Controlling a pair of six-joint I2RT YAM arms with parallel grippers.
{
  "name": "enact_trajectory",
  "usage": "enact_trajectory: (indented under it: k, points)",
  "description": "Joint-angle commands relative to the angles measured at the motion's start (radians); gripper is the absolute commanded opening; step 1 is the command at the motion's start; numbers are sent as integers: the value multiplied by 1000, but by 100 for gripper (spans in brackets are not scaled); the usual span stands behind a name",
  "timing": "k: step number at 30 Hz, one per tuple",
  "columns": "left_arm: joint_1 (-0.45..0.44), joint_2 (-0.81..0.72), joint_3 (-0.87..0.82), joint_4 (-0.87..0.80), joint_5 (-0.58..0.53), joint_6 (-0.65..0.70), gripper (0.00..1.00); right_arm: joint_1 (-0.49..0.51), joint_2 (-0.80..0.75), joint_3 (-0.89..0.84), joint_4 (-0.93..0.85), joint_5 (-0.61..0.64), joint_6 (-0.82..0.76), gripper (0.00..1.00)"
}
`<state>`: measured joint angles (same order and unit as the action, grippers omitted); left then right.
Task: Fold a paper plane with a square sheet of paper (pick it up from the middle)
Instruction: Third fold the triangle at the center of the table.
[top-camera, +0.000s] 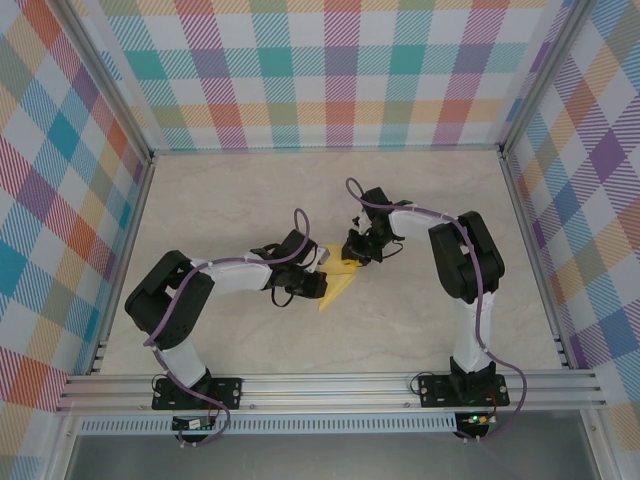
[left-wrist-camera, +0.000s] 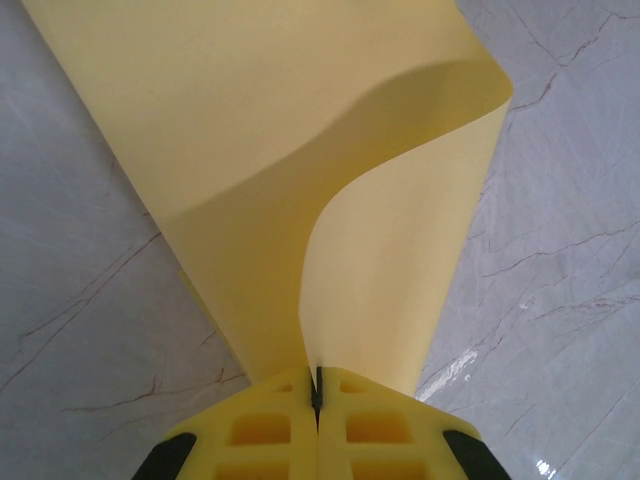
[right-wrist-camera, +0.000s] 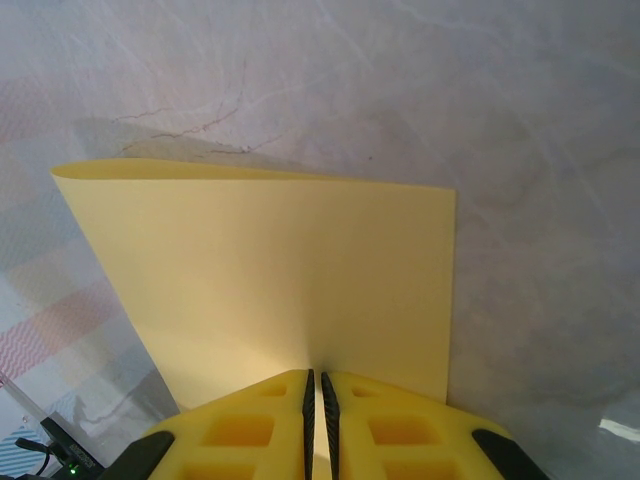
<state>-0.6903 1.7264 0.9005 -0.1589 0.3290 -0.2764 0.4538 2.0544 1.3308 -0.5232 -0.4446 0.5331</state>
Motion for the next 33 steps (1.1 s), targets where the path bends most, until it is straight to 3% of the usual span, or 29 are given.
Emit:
enact_trajectory:
  k: [1, 15, 33]
  points:
    - [14, -1, 4, -15, 8, -15, 4, 8, 41, -4, -73, 70, -18, 15]
    - [15, -24, -10, 4, 39, -41, 5, 8, 39, -1, -71, 70, -17, 15]
    - [16, -19, -8, 1, 2, -46, 5, 8, 42, -1, -72, 69, -14, 15]
